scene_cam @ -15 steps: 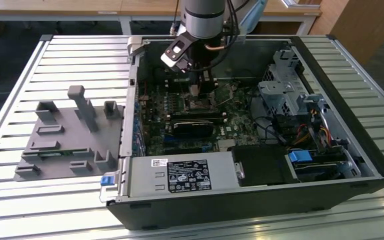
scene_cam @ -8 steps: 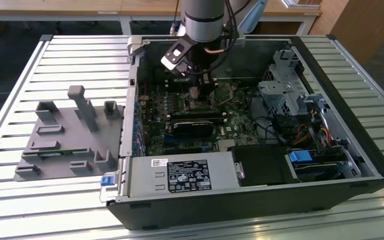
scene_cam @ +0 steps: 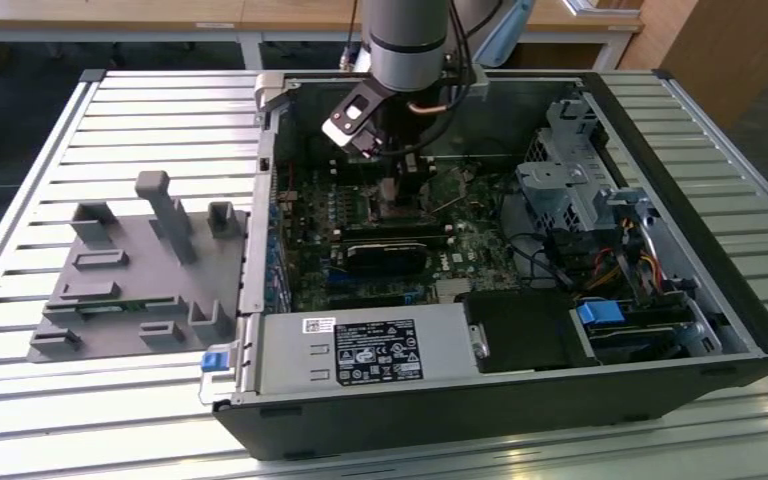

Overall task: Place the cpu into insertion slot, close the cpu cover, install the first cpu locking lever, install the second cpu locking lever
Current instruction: 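Place the cpu into insertion slot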

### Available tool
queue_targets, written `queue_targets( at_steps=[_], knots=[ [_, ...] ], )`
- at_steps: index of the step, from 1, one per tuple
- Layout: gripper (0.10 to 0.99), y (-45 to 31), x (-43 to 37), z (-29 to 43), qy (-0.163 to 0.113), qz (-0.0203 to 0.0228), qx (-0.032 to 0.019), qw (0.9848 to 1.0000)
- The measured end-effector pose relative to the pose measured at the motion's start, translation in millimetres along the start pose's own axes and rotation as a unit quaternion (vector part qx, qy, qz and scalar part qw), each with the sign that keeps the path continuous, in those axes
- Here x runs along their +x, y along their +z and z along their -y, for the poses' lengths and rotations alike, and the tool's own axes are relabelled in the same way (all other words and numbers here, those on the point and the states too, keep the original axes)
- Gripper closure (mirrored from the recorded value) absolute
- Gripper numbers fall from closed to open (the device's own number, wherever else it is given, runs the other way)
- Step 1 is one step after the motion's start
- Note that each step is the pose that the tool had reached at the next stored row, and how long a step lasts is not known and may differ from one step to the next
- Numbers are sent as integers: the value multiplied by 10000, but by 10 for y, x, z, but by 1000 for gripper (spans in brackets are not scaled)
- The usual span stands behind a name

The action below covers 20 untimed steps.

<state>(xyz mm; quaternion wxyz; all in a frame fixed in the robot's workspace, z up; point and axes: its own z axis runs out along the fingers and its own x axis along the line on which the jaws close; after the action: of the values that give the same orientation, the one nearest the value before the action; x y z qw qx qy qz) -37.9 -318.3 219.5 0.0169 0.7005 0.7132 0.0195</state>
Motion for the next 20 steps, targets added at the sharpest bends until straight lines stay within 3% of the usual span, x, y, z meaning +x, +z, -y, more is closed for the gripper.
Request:
queue_targets(
  at_steps=[20],
  knots=[
    [545,184,0,10,120,5,0,9999]
  ],
)
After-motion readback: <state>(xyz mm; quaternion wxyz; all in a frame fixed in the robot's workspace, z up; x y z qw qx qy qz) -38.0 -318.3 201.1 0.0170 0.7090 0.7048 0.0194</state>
